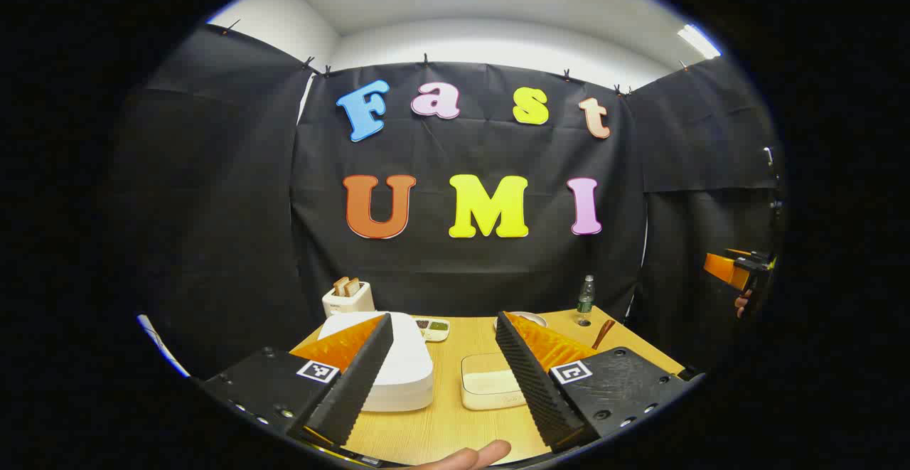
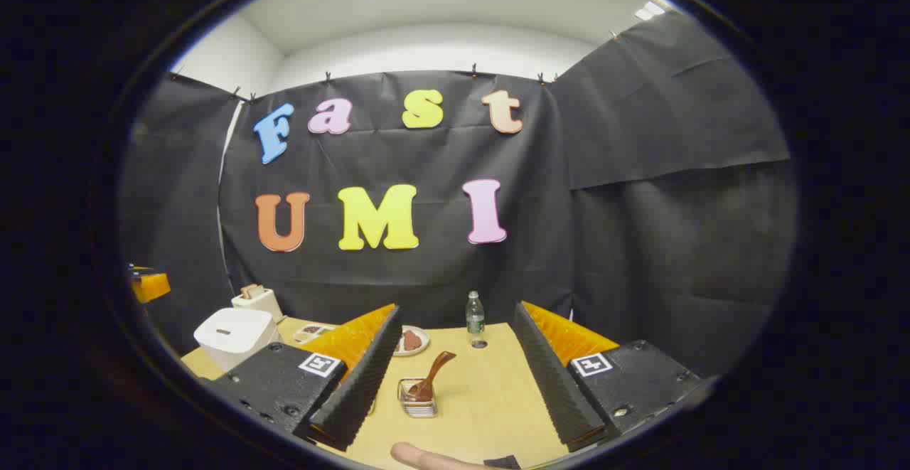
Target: Close the left gripper, press the button to open the rice cooker; take a wooden spoon from the chopstick holder with the right hand, scoop a spoonful of rice and pour it into the rice cooker, then put the wooden spoon back into the chopstick holder.
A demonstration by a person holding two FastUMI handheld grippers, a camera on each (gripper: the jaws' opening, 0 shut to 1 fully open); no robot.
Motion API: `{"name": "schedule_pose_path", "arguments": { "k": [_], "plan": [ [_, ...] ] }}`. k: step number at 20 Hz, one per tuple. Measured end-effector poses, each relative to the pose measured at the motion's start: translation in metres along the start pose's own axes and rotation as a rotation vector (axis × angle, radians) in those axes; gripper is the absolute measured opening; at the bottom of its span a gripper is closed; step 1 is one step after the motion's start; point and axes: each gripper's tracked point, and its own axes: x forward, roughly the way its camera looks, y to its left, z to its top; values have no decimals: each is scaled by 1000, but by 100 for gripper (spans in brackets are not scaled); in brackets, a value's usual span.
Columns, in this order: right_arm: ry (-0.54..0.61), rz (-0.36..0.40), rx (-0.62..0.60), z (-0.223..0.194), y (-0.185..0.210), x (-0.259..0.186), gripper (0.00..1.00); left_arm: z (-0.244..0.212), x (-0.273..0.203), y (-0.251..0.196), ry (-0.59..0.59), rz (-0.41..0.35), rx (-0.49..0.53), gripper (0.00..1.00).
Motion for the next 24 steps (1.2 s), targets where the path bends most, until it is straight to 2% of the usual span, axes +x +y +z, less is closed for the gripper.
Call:
{"name": "schedule_pose_path", "arguments": {
  "k": [5, 7, 10, 13, 20, 22, 23, 24],
  "plan": [
    [3, 3, 17, -6, -6, 4, 100, 1, 5, 8, -9, 13, 1, 93],
    [-2, 11, 23, -8, -7, 6, 100, 8, 2, 1, -41, -21, -2, 93],
    [1, 15, 29, -15, -11, 12, 100, 13, -1, 7, -80, -27, 12, 93],
    [3, 26, 35, -20, -13, 15, 100, 8, 5, 15, -77, -3, 22, 93],
    [-14, 65, 39, -35, -15, 33, 100, -17, 42, 55, -2, 58, -23, 91],
    [-7, 67, 42, -43, -17, 39, 100, -26, 55, 64, 16, 62, -35, 78],
    [-1, 69, 45, -46, -18, 42, 100, -31, 61, 67, 29, 57, -45, 62],
    [5, 73, 45, -49, -17, 46, 100, -35, 65, 74, 38, 72, -48, 53]
  ]
}}
